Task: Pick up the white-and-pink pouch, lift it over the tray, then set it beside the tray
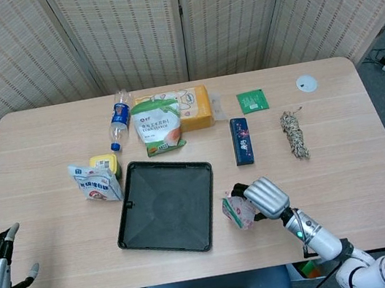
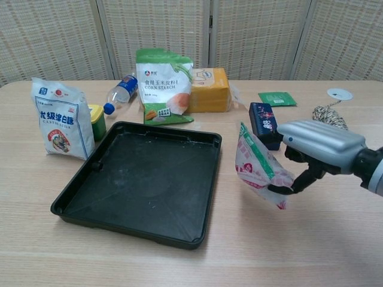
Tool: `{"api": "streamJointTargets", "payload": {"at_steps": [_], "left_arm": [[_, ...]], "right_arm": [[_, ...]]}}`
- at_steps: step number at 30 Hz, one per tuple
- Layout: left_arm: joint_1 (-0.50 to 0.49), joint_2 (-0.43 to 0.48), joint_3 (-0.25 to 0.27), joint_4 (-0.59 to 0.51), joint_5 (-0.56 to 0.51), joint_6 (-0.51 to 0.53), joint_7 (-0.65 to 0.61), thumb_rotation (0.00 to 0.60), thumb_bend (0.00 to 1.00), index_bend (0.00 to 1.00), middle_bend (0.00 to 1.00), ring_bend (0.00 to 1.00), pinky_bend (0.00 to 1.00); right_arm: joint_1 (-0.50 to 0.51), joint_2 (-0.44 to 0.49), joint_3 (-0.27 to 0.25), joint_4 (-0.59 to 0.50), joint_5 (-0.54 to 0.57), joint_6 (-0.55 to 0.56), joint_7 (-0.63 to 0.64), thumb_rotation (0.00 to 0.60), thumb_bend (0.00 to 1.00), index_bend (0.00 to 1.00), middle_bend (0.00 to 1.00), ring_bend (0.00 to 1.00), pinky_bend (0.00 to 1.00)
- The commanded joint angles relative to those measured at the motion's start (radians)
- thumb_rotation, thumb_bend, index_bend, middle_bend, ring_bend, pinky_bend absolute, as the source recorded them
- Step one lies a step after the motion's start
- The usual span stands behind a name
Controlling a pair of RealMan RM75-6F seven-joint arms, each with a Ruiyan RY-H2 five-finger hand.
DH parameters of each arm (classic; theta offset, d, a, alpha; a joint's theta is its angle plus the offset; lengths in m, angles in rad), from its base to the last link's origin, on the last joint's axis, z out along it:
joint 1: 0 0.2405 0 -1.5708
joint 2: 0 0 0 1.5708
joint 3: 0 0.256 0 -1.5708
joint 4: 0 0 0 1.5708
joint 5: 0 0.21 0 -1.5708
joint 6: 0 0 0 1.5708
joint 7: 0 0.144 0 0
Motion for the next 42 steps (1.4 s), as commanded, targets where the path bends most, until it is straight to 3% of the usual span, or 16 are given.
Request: {"api": "streamJointTargets", "payload": {"at_steps": [1, 9, 15, 29, 42], "left_arm": [[-0.001, -0.001, 0.0, -0.002, 0.002, 0.0, 0.002, 0.6, 0.33, 0.05, 0.15, 0.14, 0.04], [-0.003, -0.001, -0.001, -0.004, 0.004, 0.001, 0.002, 0.6, 0.33, 0.05, 0.15, 0.14, 0.04], [-0.001, -0.004, 0.0, 0.003, 0.001, 0.0, -0.006, 0.6, 0.33, 0.05, 0.15, 0.14, 0.04], [0.003, -0.013, 0.0, 0.024, -0.006, -0.001, -0.024, 0.6, 0.33, 0.05, 0.15, 0.14, 0.04], [0.003, -0.018, -0.003, 0.047, -0.007, -0.002, -0.05, 0.6, 0.33, 0.05, 0.15, 0.14, 0.04]], "right_arm": [[0.044, 0.044, 0.054, -0.039, 0.02, -0.028, -0.078, 0.6, 0.46, 0.79, 0.62, 1.0, 0.97], [0.142, 0.035, 0.142, -0.03, 0.085, -0.101, -0.281, 0.6, 0.47, 0.79, 0.62, 1.0, 0.97], [0.211, -0.013, 0.169, 0.024, 0.139, -0.154, -0.448, 0.6, 0.47, 0.79, 0.62, 1.0, 0.97], [0.338, -0.124, 0.175, 0.142, 0.157, -0.18, -0.719, 0.6, 0.47, 0.82, 0.63, 1.0, 0.97], [0.368, -0.233, 0.163, 0.251, 0.163, -0.09, -0.949, 0.6, 0.47, 0.83, 0.64, 1.0, 0.97]]}}
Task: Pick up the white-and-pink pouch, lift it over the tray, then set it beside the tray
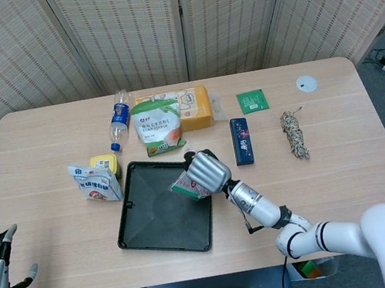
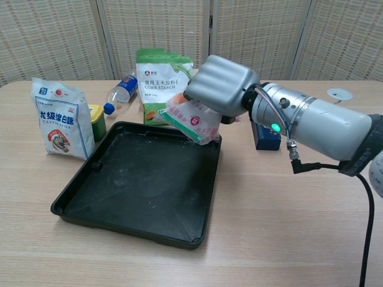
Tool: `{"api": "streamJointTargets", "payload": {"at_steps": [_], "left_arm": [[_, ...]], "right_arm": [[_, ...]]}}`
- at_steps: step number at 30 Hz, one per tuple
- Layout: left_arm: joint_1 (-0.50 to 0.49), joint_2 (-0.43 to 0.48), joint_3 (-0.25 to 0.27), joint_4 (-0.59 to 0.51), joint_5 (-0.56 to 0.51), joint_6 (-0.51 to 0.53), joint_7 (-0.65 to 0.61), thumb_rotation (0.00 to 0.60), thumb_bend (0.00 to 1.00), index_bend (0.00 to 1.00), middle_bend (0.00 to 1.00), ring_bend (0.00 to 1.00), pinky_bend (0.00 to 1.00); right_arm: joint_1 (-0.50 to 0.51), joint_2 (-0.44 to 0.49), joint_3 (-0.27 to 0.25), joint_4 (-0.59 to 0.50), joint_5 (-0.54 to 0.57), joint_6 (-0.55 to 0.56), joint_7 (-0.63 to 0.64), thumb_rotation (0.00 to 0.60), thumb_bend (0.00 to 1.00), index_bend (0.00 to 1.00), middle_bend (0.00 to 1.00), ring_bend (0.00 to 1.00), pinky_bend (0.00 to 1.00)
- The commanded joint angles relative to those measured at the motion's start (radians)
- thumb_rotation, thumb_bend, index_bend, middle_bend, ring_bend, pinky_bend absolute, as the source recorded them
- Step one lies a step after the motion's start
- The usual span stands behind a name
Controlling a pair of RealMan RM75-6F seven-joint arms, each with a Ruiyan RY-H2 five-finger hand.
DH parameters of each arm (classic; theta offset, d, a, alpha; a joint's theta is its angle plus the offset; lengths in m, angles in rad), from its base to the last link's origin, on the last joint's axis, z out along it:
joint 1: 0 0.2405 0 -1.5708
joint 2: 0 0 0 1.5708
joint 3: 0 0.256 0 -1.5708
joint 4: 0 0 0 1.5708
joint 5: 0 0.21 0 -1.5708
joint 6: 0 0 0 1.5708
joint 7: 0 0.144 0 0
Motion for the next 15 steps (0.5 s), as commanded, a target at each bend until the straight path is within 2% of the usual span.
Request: {"api": "streamJointTargets", "payload": {"at_steps": [1, 15], "left_arm": [[-0.001, -0.002, -0.001, 0.002, 0.001, 0.0, -0.003, 0.6, 0.33, 0.05, 0.15, 0.14, 0.04], [-0.001, -0.001, 0.001, 0.003, -0.004, -0.008, -0.004, 0.6, 0.33, 0.06, 0.15, 0.14, 0.04]], "right_arm": [[0.006, -0.028, -0.004, 0.029, 0.002, 0.028, -0.049, 0.6, 0.47, 0.83, 0.64, 1.0, 0.97], [0.016, -0.1, -0.031, 0.12, -0.018, 0.081, -0.208, 0.6, 0.47, 0.83, 0.65, 1.0, 0.97]]}}
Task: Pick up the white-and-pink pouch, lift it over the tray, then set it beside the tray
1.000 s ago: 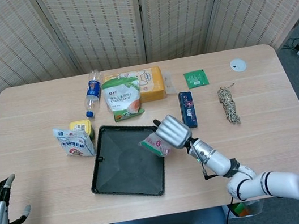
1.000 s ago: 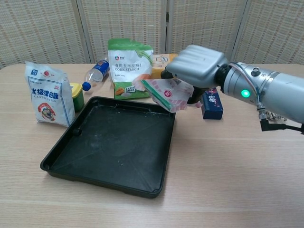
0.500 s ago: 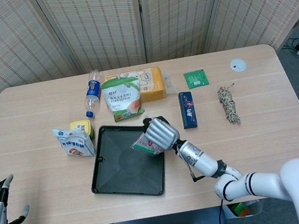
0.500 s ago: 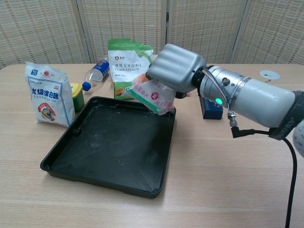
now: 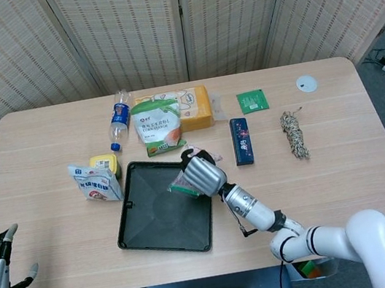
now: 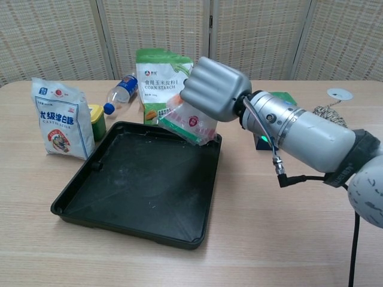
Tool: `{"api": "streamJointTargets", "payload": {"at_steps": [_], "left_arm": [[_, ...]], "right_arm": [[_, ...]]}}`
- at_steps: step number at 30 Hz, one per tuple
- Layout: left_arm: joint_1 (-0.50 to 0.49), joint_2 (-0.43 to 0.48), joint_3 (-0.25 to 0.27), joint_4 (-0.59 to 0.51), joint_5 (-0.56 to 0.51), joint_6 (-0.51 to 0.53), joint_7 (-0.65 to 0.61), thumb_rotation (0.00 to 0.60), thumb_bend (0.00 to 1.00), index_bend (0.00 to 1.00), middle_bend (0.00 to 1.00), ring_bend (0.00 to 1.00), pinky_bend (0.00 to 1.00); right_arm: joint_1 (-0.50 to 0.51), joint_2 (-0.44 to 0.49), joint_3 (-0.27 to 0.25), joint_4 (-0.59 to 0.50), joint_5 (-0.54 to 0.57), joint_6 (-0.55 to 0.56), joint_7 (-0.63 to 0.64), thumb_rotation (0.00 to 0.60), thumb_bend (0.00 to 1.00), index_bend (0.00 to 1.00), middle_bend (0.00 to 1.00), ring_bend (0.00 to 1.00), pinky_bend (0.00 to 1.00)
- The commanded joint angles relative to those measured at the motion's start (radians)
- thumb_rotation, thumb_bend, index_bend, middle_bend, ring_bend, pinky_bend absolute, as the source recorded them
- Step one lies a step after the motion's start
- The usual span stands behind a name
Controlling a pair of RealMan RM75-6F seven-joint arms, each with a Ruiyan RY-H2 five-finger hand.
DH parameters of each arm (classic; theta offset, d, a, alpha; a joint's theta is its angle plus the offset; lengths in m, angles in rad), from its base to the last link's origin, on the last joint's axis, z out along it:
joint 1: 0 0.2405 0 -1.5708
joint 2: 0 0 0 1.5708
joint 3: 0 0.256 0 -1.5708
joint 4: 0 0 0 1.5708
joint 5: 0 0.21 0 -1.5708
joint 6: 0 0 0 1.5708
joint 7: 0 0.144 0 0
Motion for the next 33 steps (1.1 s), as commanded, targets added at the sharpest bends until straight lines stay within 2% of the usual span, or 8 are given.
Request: {"api": "streamJointTargets", "payload": {"at_steps": [1, 11, 21, 33], "left_arm": [[0.001, 0.0, 0.0, 0.0, -0.002, -0.001, -0.001, 0.6, 0.33, 0.06, 0.15, 0.14, 0.04], [0.003, -0.002, 0.001, 0.003, -0.006, -0.002, -0.003, 0.6, 0.33, 0.05, 0.15, 0.14, 0.04], [0.007, -0.002, 0.002, 0.008, -0.011, -0.003, -0.005, 0.6, 0.33, 0.05, 0.15, 0.14, 0.04], [0.006, -0.001, 0.003, 0.004, -0.008, -0.006, -0.013, 0.6, 0.33, 0.05, 0.15, 0.14, 0.04]], "right_arm": [[0.003, -0.012, -0.008, 0.019, 0.0, 0.0, -0.031, 0.6, 0.47, 0.83, 0.65, 1.0, 0.97], [0.009, -0.027, -0.015, 0.043, -0.012, 0.012, -0.072, 0.6, 0.47, 0.84, 0.65, 1.0, 0.97], [0.008, -0.053, -0.033, 0.09, -0.018, 0.019, -0.178, 0.6, 0.47, 0.84, 0.65, 1.0, 0.97], [0.005, -0.095, -0.028, 0.147, -0.03, 0.049, -0.208, 0.6, 0.47, 0.84, 0.65, 1.0, 0.97]]}}
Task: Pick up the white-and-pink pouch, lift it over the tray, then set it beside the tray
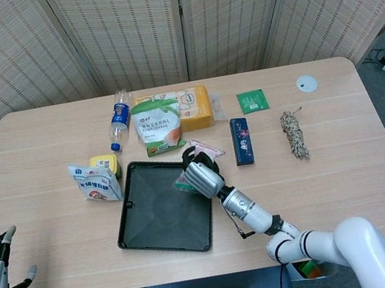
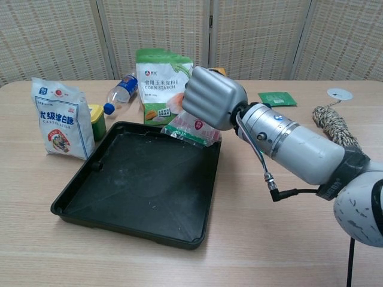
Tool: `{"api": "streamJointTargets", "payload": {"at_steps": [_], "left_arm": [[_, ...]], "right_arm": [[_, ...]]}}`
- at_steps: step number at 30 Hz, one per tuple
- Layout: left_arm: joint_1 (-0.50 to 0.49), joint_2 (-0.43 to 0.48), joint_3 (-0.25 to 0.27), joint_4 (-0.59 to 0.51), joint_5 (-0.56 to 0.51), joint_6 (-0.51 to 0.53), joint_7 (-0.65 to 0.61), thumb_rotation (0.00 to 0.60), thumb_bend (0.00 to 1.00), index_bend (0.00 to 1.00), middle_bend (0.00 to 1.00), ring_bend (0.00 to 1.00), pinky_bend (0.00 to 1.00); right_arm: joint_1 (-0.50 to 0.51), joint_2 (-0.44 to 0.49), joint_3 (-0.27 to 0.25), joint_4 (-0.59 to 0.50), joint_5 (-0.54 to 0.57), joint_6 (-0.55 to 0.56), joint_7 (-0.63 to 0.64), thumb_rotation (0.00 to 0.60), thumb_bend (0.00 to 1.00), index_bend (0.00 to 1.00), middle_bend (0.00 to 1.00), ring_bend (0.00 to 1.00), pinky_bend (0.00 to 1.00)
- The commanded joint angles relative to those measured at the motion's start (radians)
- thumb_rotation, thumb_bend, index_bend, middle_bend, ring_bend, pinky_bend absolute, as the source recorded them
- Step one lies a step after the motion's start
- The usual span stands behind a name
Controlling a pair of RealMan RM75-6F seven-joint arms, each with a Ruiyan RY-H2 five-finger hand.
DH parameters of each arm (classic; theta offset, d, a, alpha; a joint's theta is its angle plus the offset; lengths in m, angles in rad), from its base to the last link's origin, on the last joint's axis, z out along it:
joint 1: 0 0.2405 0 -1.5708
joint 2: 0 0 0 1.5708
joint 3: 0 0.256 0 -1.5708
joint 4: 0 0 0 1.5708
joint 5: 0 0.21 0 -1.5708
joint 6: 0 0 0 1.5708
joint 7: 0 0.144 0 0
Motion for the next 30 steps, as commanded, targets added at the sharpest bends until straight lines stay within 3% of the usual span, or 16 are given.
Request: {"api": "streamJointTargets", "payload": {"at_steps": [1, 20, 24, 30], "left_arm": [[0.0, 0.002, 0.002, -0.003, 0.001, -0.002, -0.008, 0.6, 0.33, 0.05, 0.15, 0.14, 0.04], [0.006, 0.002, 0.002, 0.006, -0.006, -0.002, -0.009, 0.6, 0.33, 0.04, 0.15, 0.14, 0.04], [0.005, 0.001, 0.001, 0.007, -0.007, -0.005, -0.01, 0.6, 0.33, 0.04, 0.15, 0.14, 0.04], [0.004, 0.0, 0.002, 0.006, -0.005, -0.006, -0.008, 0.6, 0.33, 0.04, 0.15, 0.14, 0.04]], "right_arm": [[0.003, -0.009, -0.004, 0.018, -0.008, 0.001, -0.01, 0.6, 0.47, 0.84, 0.65, 1.0, 0.97], [0.005, -0.069, 0.0, 0.116, -0.042, 0.036, 0.009, 0.6, 0.47, 0.84, 0.65, 1.0, 0.97], [0.011, -0.079, 0.02, 0.129, -0.04, 0.049, 0.024, 0.6, 0.47, 0.84, 0.65, 1.0, 0.97], [0.014, -0.08, -0.009, 0.134, -0.08, 0.052, 0.035, 0.6, 0.47, 0.86, 0.66, 1.0, 0.97]]}}
